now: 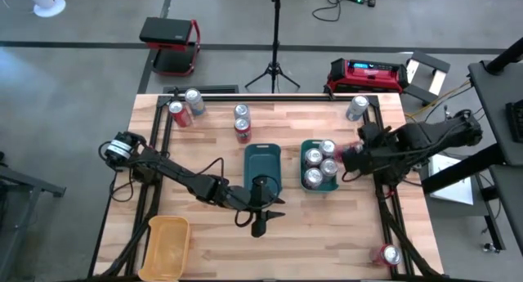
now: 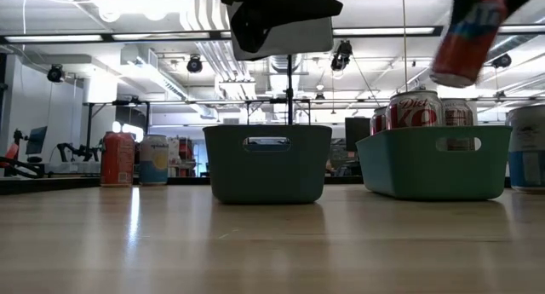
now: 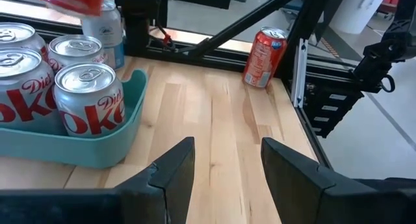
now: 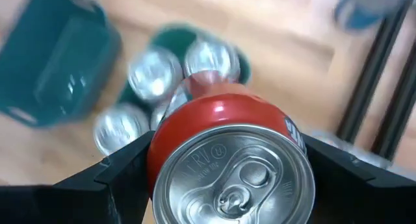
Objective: Sort soda cans
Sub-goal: Put the middle right orange soda can into the dark green bin
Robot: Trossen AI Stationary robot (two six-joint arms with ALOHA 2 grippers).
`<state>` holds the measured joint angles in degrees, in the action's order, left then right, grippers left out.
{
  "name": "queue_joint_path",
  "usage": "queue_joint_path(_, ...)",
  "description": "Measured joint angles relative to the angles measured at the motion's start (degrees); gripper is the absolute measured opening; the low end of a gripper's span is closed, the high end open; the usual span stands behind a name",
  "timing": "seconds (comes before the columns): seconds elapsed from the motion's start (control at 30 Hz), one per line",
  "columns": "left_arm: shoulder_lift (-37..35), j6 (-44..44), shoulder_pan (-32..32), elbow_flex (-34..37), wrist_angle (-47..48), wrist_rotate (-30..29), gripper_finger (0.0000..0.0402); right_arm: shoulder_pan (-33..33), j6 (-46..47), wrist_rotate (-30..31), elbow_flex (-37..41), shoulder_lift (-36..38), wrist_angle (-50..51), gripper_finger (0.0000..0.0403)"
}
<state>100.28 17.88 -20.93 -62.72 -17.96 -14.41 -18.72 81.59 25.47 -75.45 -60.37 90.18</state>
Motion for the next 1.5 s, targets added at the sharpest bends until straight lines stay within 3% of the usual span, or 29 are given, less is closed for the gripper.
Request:
queue_joint_path(0.2, -0.07, -0.47, 0.02, -0.09, 0.94, 0.0, 0.0162, 2.57, -11.99, 8.88, -3.91, -3.39, -6.4, 0.0303)
queue_joint_path(0.43, -3.91, -1.26, -0.28, -0.07, 9.21, -0.04, 0.0162, 6.65, -32.65, 9.05, -8.81, -12.39, -20.17, 0.0303)
queue_joint_path(0.57, -8.41, -1.65, -1.52, 1.83, 9.38, -2.41, 0.0162, 9.66, -42.33, 6.76, -13.97, -19.75, -20.69, 0.0303)
queue_joint_path(0.87, -24.2, 2.83, -6.36, 15.74, 8.25, -23.75, 0.0162, 13.5, -60.66, -4.84, -22.44, -34.34, -25.56, 0.0304)
queue_joint_path(1.07, -29.46, 3.95, -6.38, 24.24, 0.35, -25.18, 0.0162, 16.33, -68.2, -12.21, -26.41, -42.67, -28.72, 0.0305)
queue_joint_path(1.27, -29.59, 4.38, -5.52, 27.82, 0.79, -27.12, 0.0162, 19.46, -71.03, -15.75, -28.24, -49.98, -29.32, 0.0306)
queue_joint_path(1.5, -30.48, 15.31, -0.02, 30.94, 7.08, -30.01, 0.0162, 22.36, -70.73, -19.86, -29.69, -55.7, -29.62, 0.0306)
